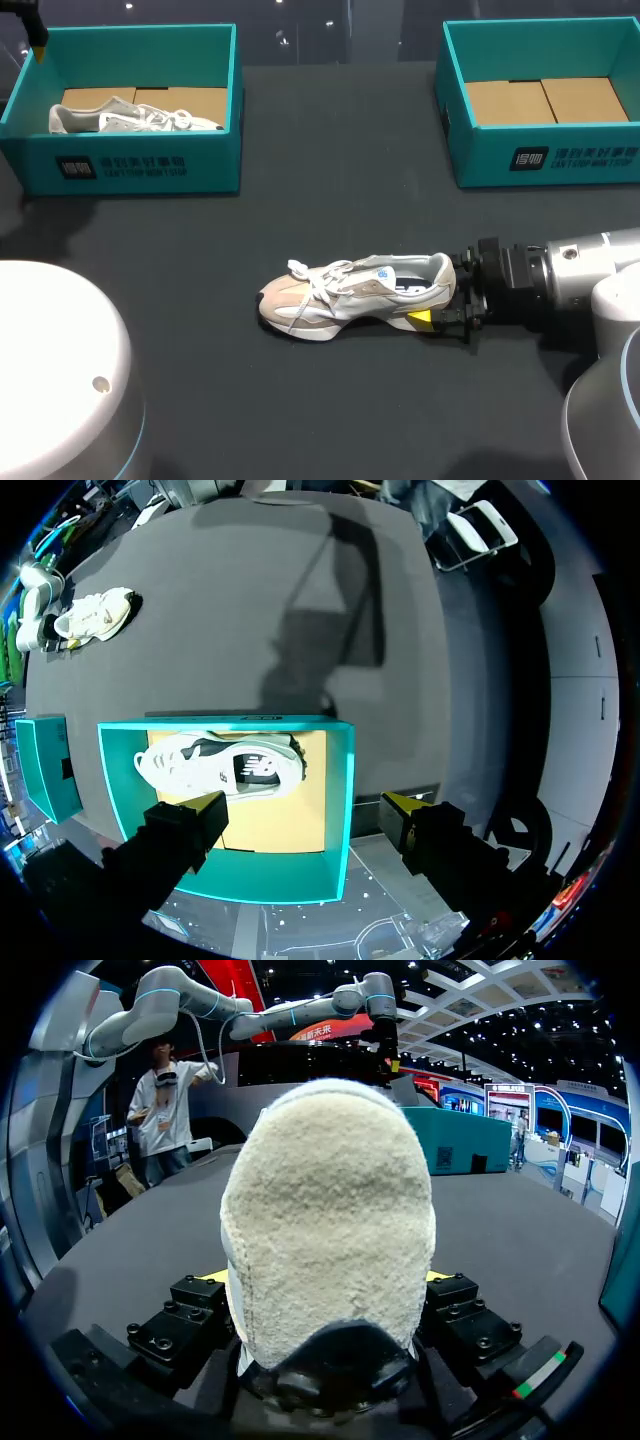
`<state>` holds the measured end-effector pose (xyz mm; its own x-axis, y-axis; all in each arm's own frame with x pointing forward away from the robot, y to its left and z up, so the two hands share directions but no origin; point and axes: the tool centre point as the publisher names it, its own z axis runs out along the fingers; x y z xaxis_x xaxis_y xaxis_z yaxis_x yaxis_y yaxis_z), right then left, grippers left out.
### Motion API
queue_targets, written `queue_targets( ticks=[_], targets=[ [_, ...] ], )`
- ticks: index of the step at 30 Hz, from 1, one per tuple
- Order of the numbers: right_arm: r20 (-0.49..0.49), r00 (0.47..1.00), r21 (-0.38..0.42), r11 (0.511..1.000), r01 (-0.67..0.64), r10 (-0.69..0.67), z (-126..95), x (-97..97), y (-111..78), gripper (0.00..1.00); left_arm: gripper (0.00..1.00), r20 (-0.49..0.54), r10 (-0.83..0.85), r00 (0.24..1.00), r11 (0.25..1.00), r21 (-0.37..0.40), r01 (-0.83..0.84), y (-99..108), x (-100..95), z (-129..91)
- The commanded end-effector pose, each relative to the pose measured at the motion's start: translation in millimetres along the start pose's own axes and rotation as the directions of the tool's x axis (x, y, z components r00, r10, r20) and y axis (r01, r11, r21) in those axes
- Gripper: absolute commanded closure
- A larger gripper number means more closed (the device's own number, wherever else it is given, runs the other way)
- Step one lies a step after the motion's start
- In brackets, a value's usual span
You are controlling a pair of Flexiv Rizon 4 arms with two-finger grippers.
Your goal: Take the shoe out of the shoebox, open the shoe tongue, remove and reinsert the insole, then place the shoe into the shoebox
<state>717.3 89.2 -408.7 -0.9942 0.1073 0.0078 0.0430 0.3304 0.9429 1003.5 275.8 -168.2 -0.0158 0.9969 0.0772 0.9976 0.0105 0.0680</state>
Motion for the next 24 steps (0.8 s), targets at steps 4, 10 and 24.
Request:
queue_targets(
  ticks=[4,10,24],
  targets=[
    [0.000,1.000,0.003,1.000,0.000,0.000,-0.7,0.8,0.0,1.00,0.00,-0.002,0.001,1.000,1.000,-0.002,-0.001,-0.8,0.2,-0.1],
    [0.000,1.000,0.003,1.000,0.000,0.000,-0.7,0.8,0.0,1.00,0.00,0.046,-0.163,0.986,0.983,0.095,0.158,-1.8,-9.3,3.1],
    [0.000,1.000,0.003,1.000,0.000,0.000,-0.7,0.8,0.0,1.00,0.00,0.153,-0.858,0.491,0.508,0.398,0.764,-43.1,-61.3,-15.5]
  ],
)
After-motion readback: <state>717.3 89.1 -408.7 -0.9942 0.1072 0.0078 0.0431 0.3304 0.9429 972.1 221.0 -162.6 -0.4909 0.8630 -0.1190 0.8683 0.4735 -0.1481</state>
